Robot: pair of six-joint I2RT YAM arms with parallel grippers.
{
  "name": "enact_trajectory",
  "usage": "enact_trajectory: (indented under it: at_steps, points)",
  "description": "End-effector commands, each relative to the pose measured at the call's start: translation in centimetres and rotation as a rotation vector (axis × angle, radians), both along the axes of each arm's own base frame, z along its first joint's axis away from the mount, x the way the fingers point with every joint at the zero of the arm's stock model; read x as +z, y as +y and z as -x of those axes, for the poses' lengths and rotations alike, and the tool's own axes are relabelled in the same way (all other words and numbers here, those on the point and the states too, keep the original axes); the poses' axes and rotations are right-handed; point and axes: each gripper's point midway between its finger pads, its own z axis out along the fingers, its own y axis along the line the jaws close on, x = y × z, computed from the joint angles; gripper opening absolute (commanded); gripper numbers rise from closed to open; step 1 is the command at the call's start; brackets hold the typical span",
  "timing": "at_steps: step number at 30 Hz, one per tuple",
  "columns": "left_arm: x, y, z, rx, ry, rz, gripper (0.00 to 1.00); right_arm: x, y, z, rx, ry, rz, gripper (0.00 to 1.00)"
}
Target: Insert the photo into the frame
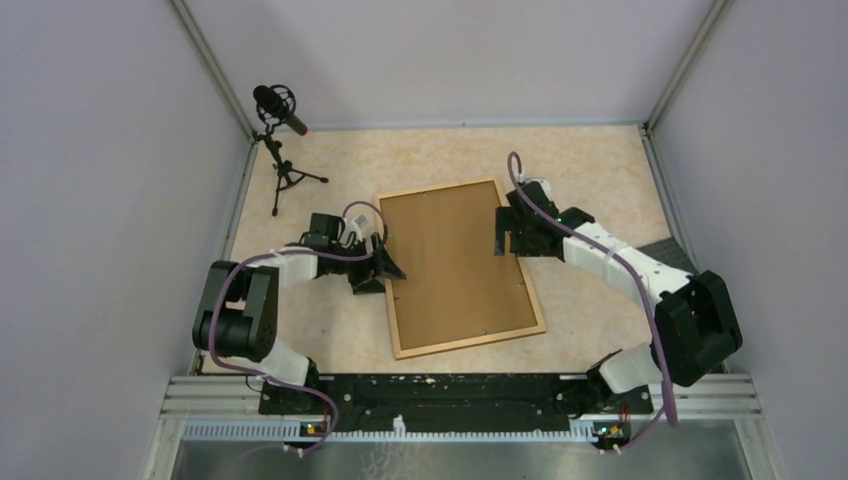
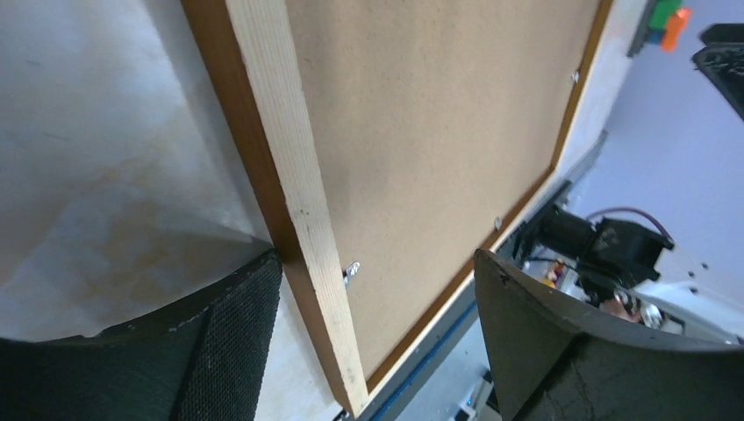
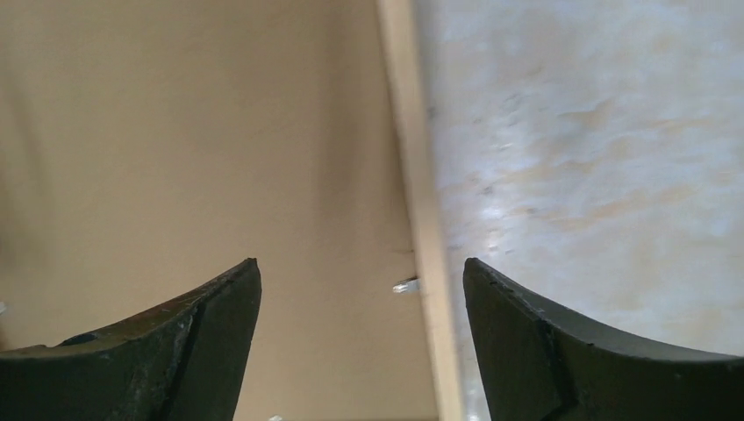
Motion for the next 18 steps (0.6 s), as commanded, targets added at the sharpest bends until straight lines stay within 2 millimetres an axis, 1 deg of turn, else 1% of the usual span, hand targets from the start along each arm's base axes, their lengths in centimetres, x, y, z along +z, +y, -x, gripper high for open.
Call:
enact_trajectory:
  at_steps: [1, 2, 3, 5, 6, 8, 10, 13, 14, 15, 17, 18]
  points:
    - [1.2, -1.3, 0.9, -0.095, -0.036, 0.102, 0.83, 0.6, 7.9, 4.1, 0.131, 0.111, -0.363, 0.83]
    - [1.2, -0.6, 0.2, -0.077, -0.070, 0.033, 0.83, 0.3, 9.4, 4.9, 0.146, 0.136, -0.403, 0.83]
    - [1.2, 0.4, 0.0, -0.053, -0.088, -0.044, 0.85, 0.0, 10.9, 5.8, 0.164, 0.160, -0.429, 0.83]
    - [2.3, 2.5, -1.3, 0.038, -0.154, -0.182, 0.88, -0.7, 13.7, 7.4, 0.186, 0.235, -0.469, 0.83]
    - [3.2, 3.5, -1.8, 0.084, -0.194, -0.232, 0.89, -1.1, 15.0, 8.1, 0.195, 0.274, -0.481, 0.83]
    - [5.5, 5.4, -2.8, 0.178, -0.270, -0.314, 0.89, -1.6, 17.6, 9.1, 0.218, 0.326, -0.491, 0.83]
    - [8.3, 7.1, -3.5, 0.260, -0.365, -0.385, 0.88, -2.2, 20.1, 10.1, 0.230, 0.356, -0.505, 0.83]
    - [12.6, 10.3, -3.8, 0.403, -0.531, -0.491, 0.89, -3.2, 23.7, 12.2, 0.247, 0.422, -0.530, 0.82]
    - [13.8, 11.5, -3.6, 0.458, -0.584, -0.532, 0.89, -3.7, 24.5, 12.7, 0.238, 0.452, -0.520, 0.81]
    - [14.8, 12.7, -3.4, 0.516, -0.611, -0.569, 0.89, -3.6, 25.4, 12.8, 0.228, 0.461, -0.512, 0.80]
    - [15.8, 14.7, -2.8, 0.606, -0.604, -0.639, 0.89, -4.5, 25.8, 13.0, 0.178, 0.445, -0.438, 0.77]
    - [16.1, 15.1, -2.6, 0.626, -0.596, -0.656, 0.88, -4.9, 25.9, 13.1, 0.162, 0.431, -0.403, 0.75]
